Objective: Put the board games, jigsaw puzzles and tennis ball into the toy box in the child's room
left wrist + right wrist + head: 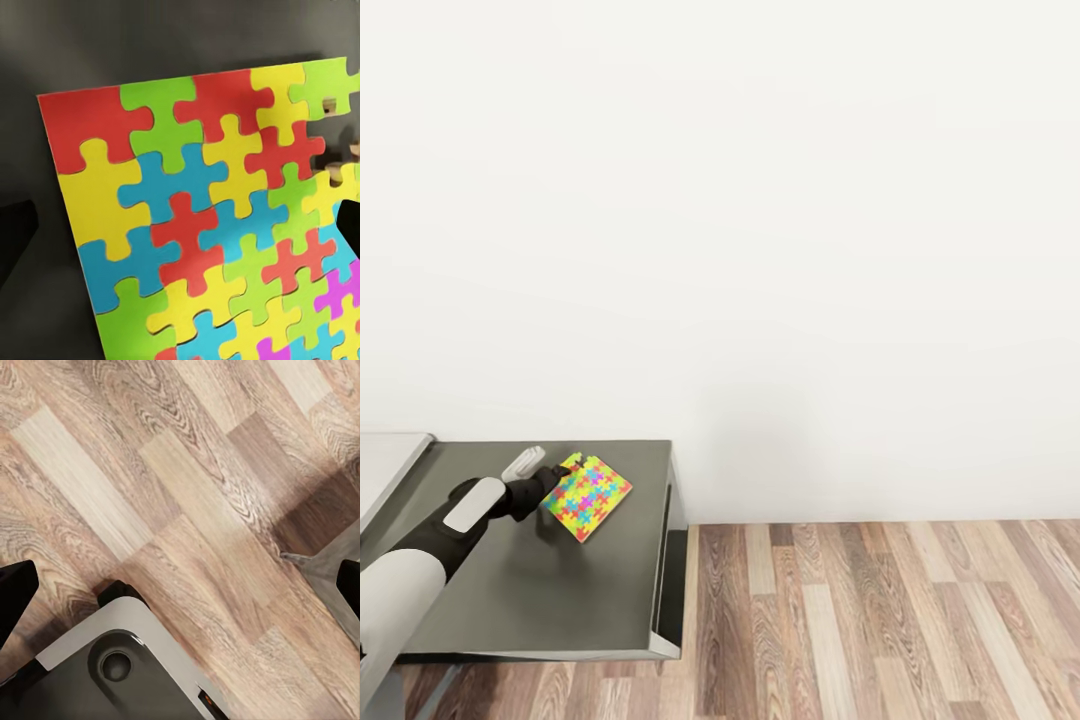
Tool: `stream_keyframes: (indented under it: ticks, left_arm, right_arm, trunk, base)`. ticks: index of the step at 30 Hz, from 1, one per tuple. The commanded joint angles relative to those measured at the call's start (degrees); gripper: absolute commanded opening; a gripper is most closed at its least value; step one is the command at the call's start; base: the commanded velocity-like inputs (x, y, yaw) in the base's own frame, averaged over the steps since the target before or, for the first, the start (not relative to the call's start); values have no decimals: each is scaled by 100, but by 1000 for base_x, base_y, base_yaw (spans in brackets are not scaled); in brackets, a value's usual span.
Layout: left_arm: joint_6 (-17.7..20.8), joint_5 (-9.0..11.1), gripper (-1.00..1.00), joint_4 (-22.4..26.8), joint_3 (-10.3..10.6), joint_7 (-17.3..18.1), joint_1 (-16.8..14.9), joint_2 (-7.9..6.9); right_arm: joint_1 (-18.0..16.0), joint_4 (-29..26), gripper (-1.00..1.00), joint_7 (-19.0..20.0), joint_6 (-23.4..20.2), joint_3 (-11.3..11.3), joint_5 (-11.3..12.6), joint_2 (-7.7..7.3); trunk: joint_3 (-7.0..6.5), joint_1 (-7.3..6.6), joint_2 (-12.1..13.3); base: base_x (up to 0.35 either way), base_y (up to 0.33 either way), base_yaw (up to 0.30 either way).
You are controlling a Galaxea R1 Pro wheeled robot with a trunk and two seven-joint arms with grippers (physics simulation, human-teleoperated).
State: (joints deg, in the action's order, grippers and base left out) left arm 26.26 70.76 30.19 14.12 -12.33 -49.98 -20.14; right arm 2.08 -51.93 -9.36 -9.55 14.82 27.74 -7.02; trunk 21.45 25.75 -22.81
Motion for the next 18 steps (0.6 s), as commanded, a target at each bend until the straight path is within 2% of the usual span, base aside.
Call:
stream_keyframes:
  ticks: [1, 18]
  left_arm:
    - [0, 60, 100, 13, 38, -50, -3, -8]
    - [-7, 59, 100, 13, 39, -58, -3, -7]
  right_arm:
    - [3, -19, 100, -29, -30, -5, 47, -1]
    - [3, -29, 100, -23, -25, -5, 47, -1]
  trunk:
    - [9, 4, -10]
    - [9, 4, -10]
  base:
    - [20, 59, 0]
    - [9, 16, 0]
